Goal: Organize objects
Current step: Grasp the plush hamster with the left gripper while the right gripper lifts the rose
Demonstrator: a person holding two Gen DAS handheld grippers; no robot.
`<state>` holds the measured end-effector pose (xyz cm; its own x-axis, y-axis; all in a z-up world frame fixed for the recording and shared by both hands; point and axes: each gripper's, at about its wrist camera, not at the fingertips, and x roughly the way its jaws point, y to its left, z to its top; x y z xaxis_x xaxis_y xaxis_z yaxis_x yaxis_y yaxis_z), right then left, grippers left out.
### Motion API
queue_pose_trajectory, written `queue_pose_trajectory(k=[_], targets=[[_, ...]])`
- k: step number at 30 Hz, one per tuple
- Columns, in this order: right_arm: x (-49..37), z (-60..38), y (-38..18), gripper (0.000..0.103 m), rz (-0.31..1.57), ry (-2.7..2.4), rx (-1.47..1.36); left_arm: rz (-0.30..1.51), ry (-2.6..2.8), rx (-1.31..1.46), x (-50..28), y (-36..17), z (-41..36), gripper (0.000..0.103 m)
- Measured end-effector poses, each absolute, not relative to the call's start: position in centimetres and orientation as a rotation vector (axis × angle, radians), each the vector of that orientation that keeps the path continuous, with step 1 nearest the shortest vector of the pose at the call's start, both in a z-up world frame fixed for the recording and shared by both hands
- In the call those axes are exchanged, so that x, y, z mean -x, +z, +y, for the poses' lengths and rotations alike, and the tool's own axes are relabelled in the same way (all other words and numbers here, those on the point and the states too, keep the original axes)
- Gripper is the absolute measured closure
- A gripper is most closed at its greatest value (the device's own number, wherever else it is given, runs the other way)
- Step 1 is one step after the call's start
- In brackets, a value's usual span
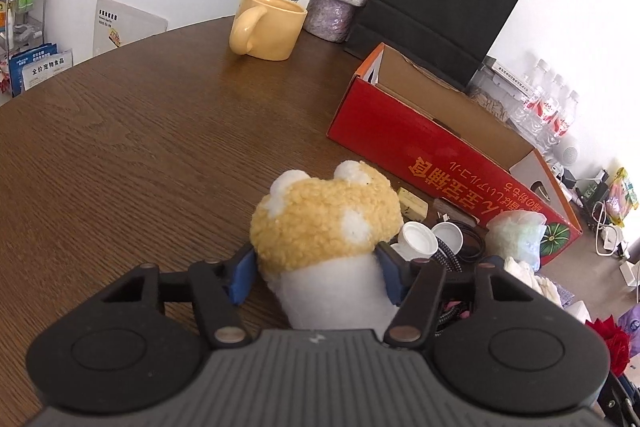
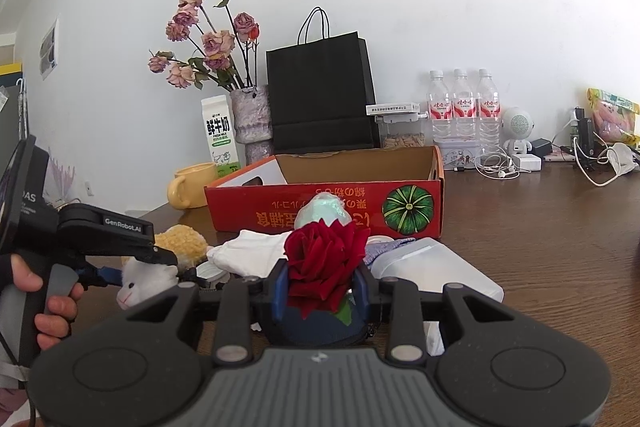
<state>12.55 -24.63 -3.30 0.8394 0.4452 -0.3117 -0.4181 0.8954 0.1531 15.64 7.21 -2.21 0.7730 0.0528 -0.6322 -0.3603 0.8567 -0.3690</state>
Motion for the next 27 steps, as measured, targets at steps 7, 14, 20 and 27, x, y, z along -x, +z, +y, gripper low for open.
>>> queue_pose_trajectory(k=[7,14,20,27], targets=[[-13.8,-24.6,-3.1,0.071,0.342,0.460,-0.091,0.605,0.212,0.505,-15.1,-0.8,7.7,0.042],[-15.9,-23.9,-1.6,0.071,0.302,0.464,-0.088,0.543,0.185,0.458,-15.9,1.7,7.5,0.042],[-18.4,-22.7,0.7,0.071,0.258,0.457,-0.080,0.500,0.163,0.418,-18.2,3.9,6.8,0.042],[-22.6,-20.6,3.0,0.071,0.235,0.423,-0.055,0.450,0.141,0.406,-21.6,5.9,5.1,0.042]])
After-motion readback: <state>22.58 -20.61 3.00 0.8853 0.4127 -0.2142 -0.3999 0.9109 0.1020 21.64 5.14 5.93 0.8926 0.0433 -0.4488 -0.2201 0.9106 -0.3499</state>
